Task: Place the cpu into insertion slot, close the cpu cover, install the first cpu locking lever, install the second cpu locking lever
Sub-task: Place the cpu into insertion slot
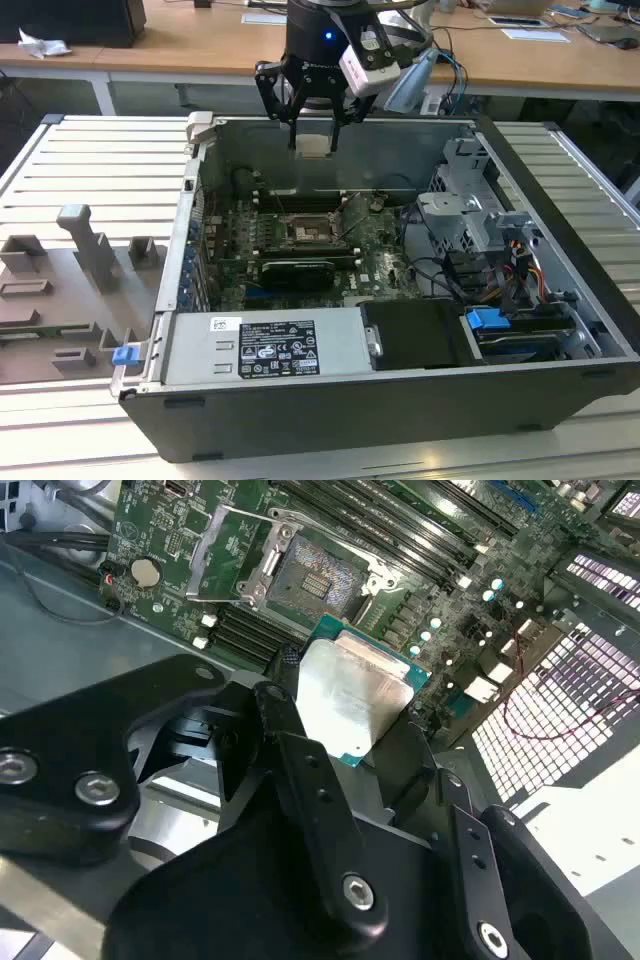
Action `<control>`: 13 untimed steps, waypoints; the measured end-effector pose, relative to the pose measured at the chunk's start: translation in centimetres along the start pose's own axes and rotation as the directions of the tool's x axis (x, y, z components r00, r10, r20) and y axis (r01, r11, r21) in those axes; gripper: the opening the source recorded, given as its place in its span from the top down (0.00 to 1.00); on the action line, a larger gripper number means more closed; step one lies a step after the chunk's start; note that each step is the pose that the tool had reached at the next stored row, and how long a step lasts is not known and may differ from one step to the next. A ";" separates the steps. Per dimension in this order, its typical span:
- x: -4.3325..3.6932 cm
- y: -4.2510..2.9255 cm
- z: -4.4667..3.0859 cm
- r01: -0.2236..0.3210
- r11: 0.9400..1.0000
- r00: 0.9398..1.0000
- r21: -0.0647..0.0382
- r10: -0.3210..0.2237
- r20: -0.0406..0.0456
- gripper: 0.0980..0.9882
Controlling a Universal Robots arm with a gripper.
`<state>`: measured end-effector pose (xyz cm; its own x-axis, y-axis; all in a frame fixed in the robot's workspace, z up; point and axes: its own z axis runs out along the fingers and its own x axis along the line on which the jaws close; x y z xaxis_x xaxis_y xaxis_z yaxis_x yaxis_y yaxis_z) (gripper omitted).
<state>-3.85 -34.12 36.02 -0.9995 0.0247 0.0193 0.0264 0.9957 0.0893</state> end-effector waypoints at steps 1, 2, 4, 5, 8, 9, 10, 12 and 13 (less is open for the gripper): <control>0.00 0.00 0.00 0.000 1.000 1.000 0.000 0.000 0.000 0.51; 0.00 0.00 0.00 0.000 1.000 1.000 0.000 0.000 0.000 0.51; 0.00 0.00 0.00 -0.004 1.000 1.000 0.000 0.004 0.000 0.51; 0.00 0.00 0.00 -0.010 1.000 1.000 0.000 0.010 0.001 0.51; 0.00 0.00 0.00 -0.018 1.000 1.000 0.000 0.018 0.002 0.51; 0.00 0.00 0.00 -0.022 1.000 1.000 0.000 0.022 0.002 0.51; 0.00 0.00 0.00 -0.029 1.000 1.000 -0.001 0.029 0.003 0.51; 0.00 0.00 0.00 -0.048 0.999 0.999 -0.001 0.048 0.004 0.51; 0.00 0.00 0.01 -0.054 0.999 0.999 -0.001 0.054 0.005 0.51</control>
<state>-3.85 -34.12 36.02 -0.9967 0.0787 0.0193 0.0801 0.9928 0.0893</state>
